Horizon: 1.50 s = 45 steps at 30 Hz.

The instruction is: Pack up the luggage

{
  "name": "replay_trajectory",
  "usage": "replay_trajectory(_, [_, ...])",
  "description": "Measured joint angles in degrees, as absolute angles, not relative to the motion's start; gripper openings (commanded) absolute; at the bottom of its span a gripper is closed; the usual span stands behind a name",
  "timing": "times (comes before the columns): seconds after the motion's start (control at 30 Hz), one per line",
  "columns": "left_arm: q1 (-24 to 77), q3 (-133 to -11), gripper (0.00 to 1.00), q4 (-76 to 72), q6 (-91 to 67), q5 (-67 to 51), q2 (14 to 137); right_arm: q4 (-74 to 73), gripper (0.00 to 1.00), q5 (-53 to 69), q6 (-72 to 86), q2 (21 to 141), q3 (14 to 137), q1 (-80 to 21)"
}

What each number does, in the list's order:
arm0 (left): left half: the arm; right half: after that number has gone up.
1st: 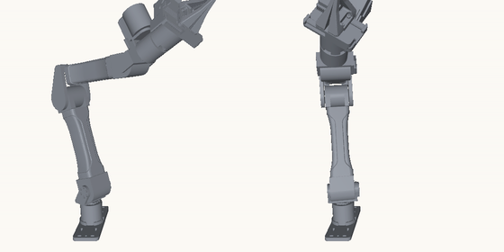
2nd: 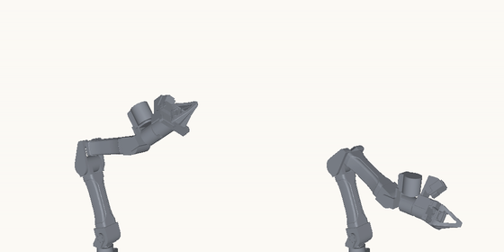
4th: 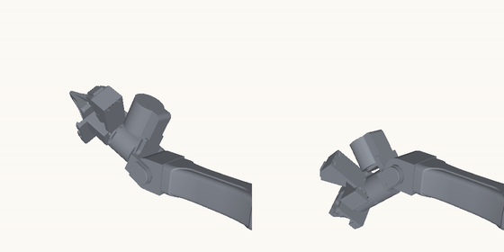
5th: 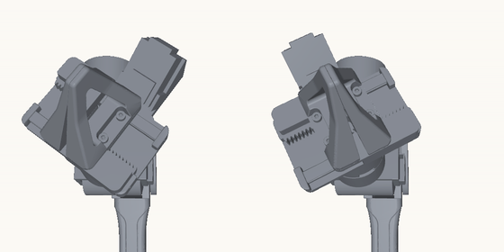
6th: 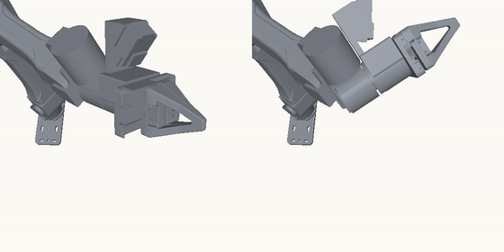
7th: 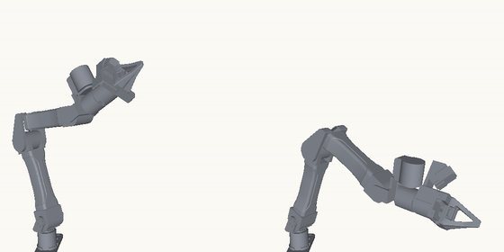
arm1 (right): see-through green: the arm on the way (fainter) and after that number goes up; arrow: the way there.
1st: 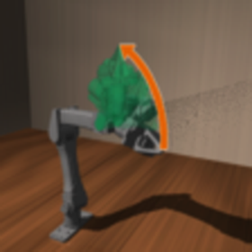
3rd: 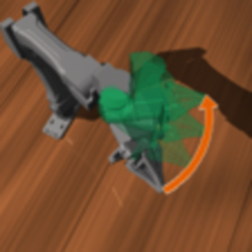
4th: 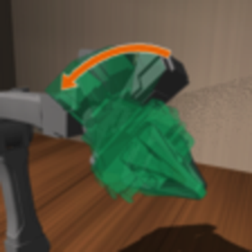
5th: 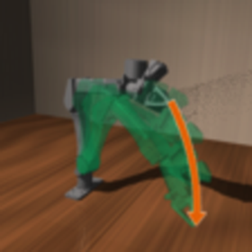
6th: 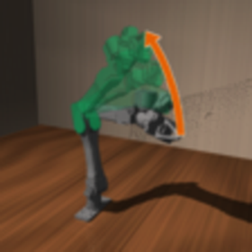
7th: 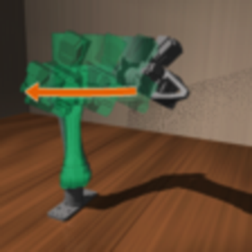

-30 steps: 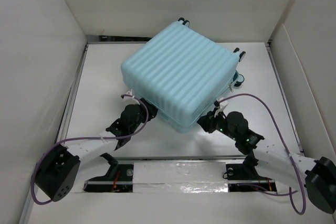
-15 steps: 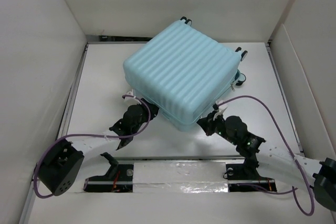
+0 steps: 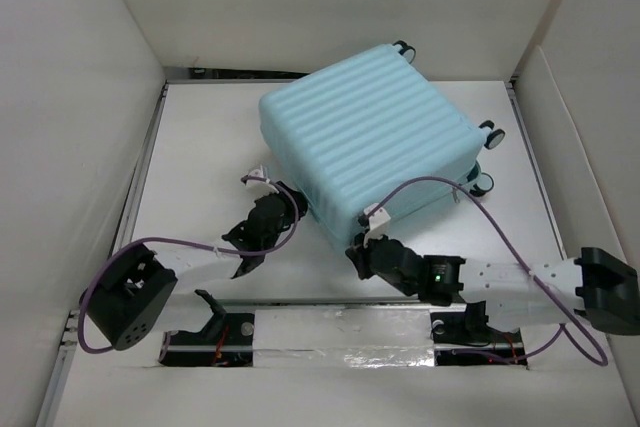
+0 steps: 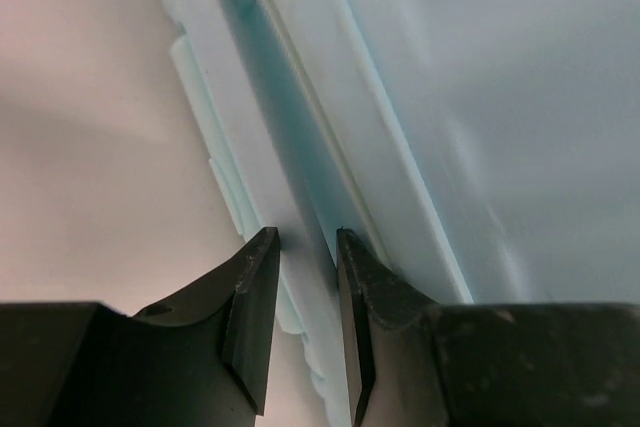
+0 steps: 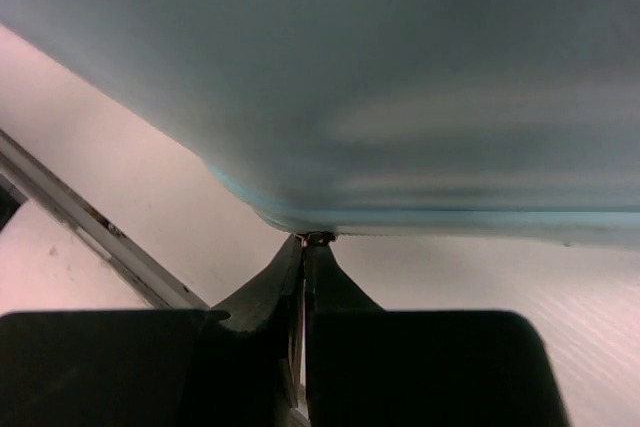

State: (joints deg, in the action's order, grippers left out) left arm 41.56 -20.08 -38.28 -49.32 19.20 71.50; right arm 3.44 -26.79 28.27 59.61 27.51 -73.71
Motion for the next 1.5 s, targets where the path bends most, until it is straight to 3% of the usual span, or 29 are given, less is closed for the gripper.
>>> replay_trajectory(0.23, [46.4, -20.6, 0.0, -38.8, -48.2, 25.8, 71.8, 4.1, 0.0, -31.5, 26.7, 67.8, 33.6, -76.0])
replay_trajectory(0.43, [44.8, -19.0, 0.0, -38.1, -48.6, 18.8, 67.9, 3.1, 0.0, -17.0, 22.5, 52.0, 25.1, -66.0])
replay_trajectory(0.47, [44.2, -19.0, 0.27, -37.9, -48.5, 17.2, 67.2, 1.7, 0.0, -15.2, 22.2, 49.1, 23.9, -64.5])
replay_trajectory(0.53, [42.3, -19.0, 0.57, -37.3, -47.5, 14.8, 66.1, -1.5, 0.02, -13.3, 22.3, 44.7, 22.7, -62.3])
replay_trajectory(0.57, [41.1, -19.0, 0.67, -36.7, -47.6, 13.7, 65.7, -3.0, 0.24, -12.7, 22.3, 43.0, 22.4, -61.7])
replay_trajectory(0.67, [38.0, -19.0, 0.69, -35.4, -47.0, 11.2, 64.7, -5.9, 0.61, -11.4, 23.6, 39.8, 22.3, -61.0])
replay_trajectory(0.73, [36.6, -19.0, 0.69, -35.0, -46.2, 9.9, 64.7, -7.8, 0.63, -11.6, 24.4, 38.4, 22.5, -60.8])
replay_trajectory(0.83, [36.2, -20.4, 0.68, -33.4, -44.8, 8.0, 66.4, -11.8, 0.57, -14.5, 26.9, 36.3, 22.8, -59.1])
replay_trajectory(0.87, [36.2, -21.2, 0.67, -33.2, -44.4, 7.3, 67.5, -12.8, 0.43, -15.3, 27.6, 35.6, 22.8, -58.0])
replay_trajectory(0.97, [36.2, -23.3, 0.65, -33.6, -43.5, 5.7, 71.0, -14.8, 0.25, -17.2, 29.6, 33.4, 22.8, -54.3])
replay_trajectory(1.13, [35.9, -25.7, 0.57, -35.7, -42.8, 4.7, 76.6, -18.1, 0.08, -19.2, 35.1, 29.9, 22.6, -48.6])
replay_trajectory(1.2, [35.9, -26.5, 0.53, -37.1, -42.4, 4.7, 79.2, -19.7, 0.08, -21.4, 37.8, 26.1, 21.6, -47.4])
replay_trajectory(1.33, [35.1, -27.5, 0.4, -41.3, -42.7, 3.5, 82.7, -22.2, 0.19, -26.4, 41.6, 19.9, 20.5, -43.0])
replay_trajectory(1.5, [34.9, -28.3, 0.0, -46.1, -44.3, 3.9, 85.9, -22.0, 0.22, -32.2, 41.6, 26.2, 20.9, -35.1])
